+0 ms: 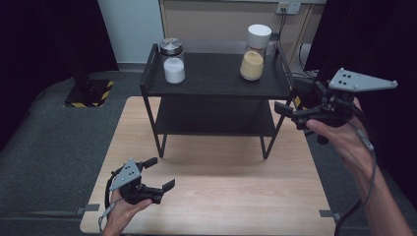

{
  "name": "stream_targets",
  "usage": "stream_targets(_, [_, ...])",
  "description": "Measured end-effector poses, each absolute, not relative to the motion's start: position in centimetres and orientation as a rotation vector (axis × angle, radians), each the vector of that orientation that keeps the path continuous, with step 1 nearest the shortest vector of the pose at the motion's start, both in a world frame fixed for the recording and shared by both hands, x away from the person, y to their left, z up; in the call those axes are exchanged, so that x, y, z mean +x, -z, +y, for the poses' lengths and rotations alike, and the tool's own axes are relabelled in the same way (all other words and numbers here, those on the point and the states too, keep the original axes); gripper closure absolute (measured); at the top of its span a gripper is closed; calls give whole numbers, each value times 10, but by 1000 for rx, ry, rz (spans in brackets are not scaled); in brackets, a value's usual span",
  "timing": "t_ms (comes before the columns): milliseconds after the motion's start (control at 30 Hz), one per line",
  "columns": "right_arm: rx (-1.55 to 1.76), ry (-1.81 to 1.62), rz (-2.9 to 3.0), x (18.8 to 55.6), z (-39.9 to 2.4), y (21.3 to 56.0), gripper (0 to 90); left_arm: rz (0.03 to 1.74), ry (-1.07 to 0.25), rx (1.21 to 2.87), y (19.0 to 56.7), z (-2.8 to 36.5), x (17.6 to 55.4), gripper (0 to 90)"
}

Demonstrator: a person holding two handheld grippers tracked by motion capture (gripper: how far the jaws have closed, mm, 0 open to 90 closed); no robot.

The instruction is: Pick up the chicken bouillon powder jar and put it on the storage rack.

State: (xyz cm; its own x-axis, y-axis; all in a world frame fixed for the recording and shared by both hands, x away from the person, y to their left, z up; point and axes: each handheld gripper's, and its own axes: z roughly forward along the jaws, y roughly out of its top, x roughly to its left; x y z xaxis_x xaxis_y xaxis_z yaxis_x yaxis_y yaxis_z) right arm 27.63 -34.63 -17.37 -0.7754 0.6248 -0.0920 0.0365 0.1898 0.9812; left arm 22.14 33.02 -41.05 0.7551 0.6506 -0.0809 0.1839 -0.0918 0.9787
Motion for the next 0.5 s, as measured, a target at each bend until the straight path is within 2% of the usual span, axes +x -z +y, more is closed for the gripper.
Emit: stream_targets(500, [562,-1635,2042,271,-351,253,62,674,-445,1649,410,330,221,10])
